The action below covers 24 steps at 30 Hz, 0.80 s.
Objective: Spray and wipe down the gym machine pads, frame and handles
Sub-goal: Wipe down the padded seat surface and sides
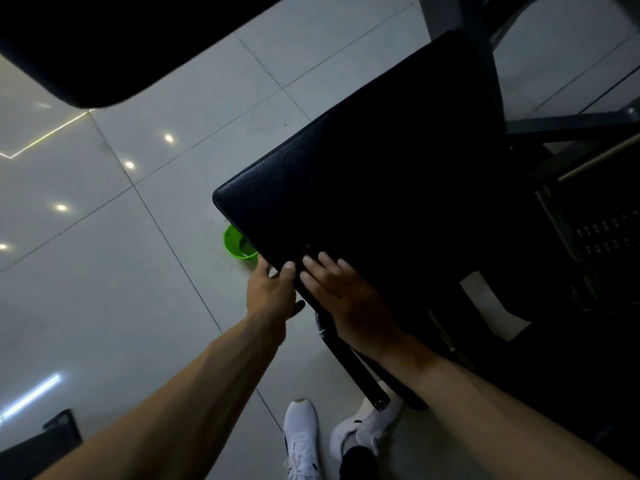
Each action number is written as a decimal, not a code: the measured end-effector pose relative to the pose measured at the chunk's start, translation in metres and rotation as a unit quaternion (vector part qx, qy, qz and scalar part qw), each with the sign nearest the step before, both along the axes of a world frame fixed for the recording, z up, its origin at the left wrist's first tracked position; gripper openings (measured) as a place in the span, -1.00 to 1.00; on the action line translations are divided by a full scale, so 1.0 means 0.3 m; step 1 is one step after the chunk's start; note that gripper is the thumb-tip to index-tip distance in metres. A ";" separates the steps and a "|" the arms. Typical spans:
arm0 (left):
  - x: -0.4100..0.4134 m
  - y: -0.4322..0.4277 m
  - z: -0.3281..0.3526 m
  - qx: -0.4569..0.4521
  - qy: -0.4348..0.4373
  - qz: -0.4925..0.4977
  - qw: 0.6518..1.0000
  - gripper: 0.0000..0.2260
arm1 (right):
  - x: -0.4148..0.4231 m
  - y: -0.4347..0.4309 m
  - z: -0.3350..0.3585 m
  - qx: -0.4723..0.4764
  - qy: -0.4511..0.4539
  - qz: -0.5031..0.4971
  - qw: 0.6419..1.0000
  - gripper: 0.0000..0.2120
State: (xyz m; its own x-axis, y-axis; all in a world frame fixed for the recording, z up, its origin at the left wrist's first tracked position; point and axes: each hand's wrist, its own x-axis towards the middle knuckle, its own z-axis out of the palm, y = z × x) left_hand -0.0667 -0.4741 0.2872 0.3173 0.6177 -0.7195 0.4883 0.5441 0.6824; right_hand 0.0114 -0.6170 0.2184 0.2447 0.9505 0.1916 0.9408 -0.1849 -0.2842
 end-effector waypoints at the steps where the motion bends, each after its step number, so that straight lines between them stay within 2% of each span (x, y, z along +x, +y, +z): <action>1: 0.004 -0.005 -0.001 -0.006 0.001 0.005 1.000 -0.70 | 0.057 -0.035 -0.001 -0.004 -0.002 0.024 1.000 -0.29; 2: 0.011 -0.006 -0.002 -0.012 0.000 0.010 1.000 -0.70 | 0.123 -0.054 0.000 -0.004 -0.002 0.012 1.000 -0.28; 4: 0.014 0.004 -0.012 -0.027 -0.007 0.014 1.000 -0.69 | 0.270 -0.051 0.016 0.012 0.027 -0.105 0.994 -0.31; 7: 0.008 0.008 -0.020 -0.019 -0.003 0.005 1.000 -0.69 | 0.359 0.008 0.049 0.055 0.119 -0.335 0.933 -0.44; 9: 0.008 0.006 -0.028 -0.013 0.001 0.008 1.000 -0.70 | 0.267 0.069 0.045 0.085 0.139 -0.384 0.909 -0.47; 10: 0.007 0.004 -0.037 -0.009 0.005 0.012 1.000 -0.71 | 0.185 0.081 0.034 0.096 0.134 -0.367 0.916 -0.47; 12: 0.007 0.002 -0.055 0.018 0.022 0.013 1.000 -0.72 | -0.003 0.056 -0.009 0.089 0.103 -0.275 0.952 -0.37; 14: 0.007 -0.002 -0.067 0.105 0.053 -0.012 0.993 -0.67 | -0.141 -0.031 -0.046 0.055 0.062 -0.168 0.982 -0.28; 16: -0.001 -0.013 -0.070 0.221 0.094 -0.060 0.969 -0.48 | -0.175 -0.142 -0.076 0.035 0.022 -0.066 0.997 -0.36; 18: -0.020 -0.038 -0.062 0.336 0.153 -0.151 0.917 -0.22 | -0.104 -0.214 -0.085 0.037 0.032 -0.053 0.997 -0.35; 19: -0.038 -0.055 -0.058 0.396 0.173 -0.215 0.876 -0.14 | -0.045 -0.229 -0.083 0.051 0.056 -0.099 0.992 -0.31; 21: -0.077 -0.096 -0.062 0.494 0.158 -0.347 0.781 -0.20 | 0.093 -0.238 -0.065 0.073 0.125 -0.250 0.957 -0.35; 23: -0.117 -0.144 -0.088 0.530 0.123 -0.472 0.694 -0.31 | 0.169 -0.221 -0.048 0.102 0.162 -0.372 0.909 -0.47; 24: -0.129 -0.164 -0.102 0.533 0.122 -0.523 0.653 -0.32 | 0.153 -0.201 -0.043 0.111 0.174 -0.399 0.893 -0.49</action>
State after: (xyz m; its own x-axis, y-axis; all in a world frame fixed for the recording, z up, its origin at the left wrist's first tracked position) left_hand -0.1055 -0.5234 0.2566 0.9234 0.3468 -0.1647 0.3780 -0.8961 0.2328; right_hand 0.0571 -0.6773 0.2055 0.9089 0.3951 0.1333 0.3818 -0.6602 -0.6468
